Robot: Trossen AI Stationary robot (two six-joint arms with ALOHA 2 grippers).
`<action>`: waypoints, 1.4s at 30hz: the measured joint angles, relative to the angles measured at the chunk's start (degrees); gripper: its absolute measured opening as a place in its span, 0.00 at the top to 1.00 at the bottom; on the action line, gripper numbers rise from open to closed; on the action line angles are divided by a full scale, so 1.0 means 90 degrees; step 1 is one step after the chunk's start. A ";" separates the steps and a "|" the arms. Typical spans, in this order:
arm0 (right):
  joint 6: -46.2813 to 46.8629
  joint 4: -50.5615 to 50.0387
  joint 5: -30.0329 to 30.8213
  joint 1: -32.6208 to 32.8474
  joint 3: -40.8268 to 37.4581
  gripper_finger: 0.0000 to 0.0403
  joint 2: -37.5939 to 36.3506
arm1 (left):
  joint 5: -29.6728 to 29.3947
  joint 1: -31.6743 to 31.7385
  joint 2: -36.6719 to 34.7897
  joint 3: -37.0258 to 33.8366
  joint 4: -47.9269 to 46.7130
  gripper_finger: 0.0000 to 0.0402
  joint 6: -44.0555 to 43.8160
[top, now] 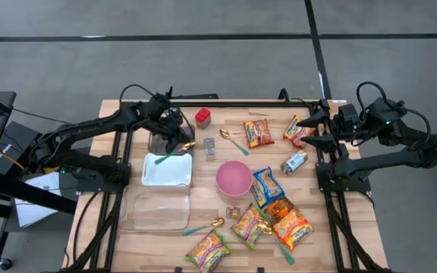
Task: Pick & Place Food Item
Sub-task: Put the green spoon into the white bin
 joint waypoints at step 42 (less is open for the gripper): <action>-0.0168 0.0105 0.0015 -0.0015 0.0000 0.47 0.0000 | 0.0000 -0.0345 0.0002 -0.1433 0.0763 0.99 0.0399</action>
